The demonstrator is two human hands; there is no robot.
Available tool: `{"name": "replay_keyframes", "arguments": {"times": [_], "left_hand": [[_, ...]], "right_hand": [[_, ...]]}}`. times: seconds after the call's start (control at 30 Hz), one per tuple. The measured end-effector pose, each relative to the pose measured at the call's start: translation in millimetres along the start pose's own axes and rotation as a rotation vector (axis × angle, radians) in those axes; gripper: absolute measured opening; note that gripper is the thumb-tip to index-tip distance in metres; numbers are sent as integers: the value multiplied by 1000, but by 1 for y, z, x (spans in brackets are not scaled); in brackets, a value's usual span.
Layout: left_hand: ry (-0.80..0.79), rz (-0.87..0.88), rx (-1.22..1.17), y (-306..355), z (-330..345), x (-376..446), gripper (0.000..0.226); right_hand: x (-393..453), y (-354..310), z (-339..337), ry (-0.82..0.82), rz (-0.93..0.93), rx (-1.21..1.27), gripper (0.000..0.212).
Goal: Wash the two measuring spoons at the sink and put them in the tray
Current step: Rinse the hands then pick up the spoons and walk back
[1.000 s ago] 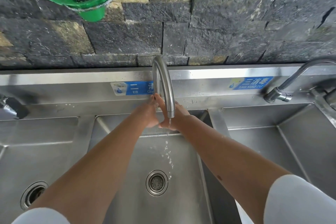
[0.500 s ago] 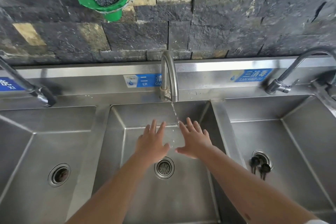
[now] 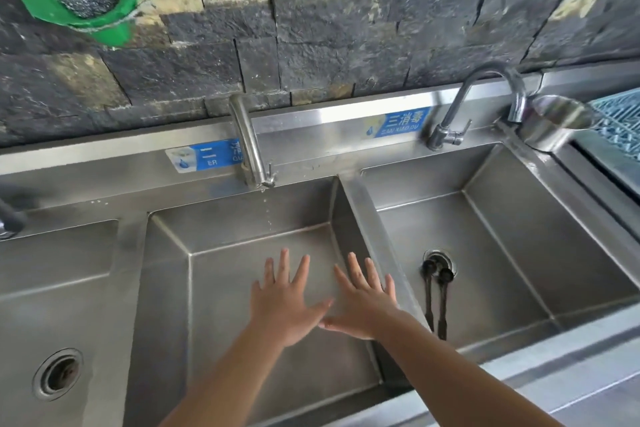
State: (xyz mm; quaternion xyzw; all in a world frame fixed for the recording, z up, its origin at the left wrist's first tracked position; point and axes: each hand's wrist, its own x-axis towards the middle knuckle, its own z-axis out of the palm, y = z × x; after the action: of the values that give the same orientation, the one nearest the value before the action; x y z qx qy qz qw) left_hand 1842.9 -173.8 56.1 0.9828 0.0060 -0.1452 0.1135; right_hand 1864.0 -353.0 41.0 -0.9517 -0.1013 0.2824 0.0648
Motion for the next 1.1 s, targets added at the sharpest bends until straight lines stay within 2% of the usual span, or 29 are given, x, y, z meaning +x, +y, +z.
{"name": "replay_keyframes", "arguments": {"times": [0.2, 0.37, 0.53, 0.7, 0.87, 0.97, 1.03, 1.1], "left_hand": [[-17, 154, -13, 89, 8, 20, 93], [-121, 265, -49, 173, 30, 51, 86], [-202, 328, -57, 245, 65, 91, 82], [-352, 268, -42, 291, 110, 135, 85], [-497, 131, -59, 313, 157, 175, 86], [-567, 11, -60, 314, 186, 194, 83], [-586, -93, -82, 312, 206, 203, 81], [-603, -188, -150, 314, 226, 209, 69]], "right_hand": [[-11, 89, -12, 24, 85, 59, 117], [-16, 171, -21, 17, 162, 128, 112], [-6, 240, -21, -15, 207, 193, 98], [22, 292, -11, -80, 281, 280, 94], [63, 329, 13, -180, 455, 425, 89], [92, 348, 34, -213, 535, 578, 73], [107, 357, 47, -213, 610, 725, 49], [118, 362, 61, -237, 685, 830, 30]]}}
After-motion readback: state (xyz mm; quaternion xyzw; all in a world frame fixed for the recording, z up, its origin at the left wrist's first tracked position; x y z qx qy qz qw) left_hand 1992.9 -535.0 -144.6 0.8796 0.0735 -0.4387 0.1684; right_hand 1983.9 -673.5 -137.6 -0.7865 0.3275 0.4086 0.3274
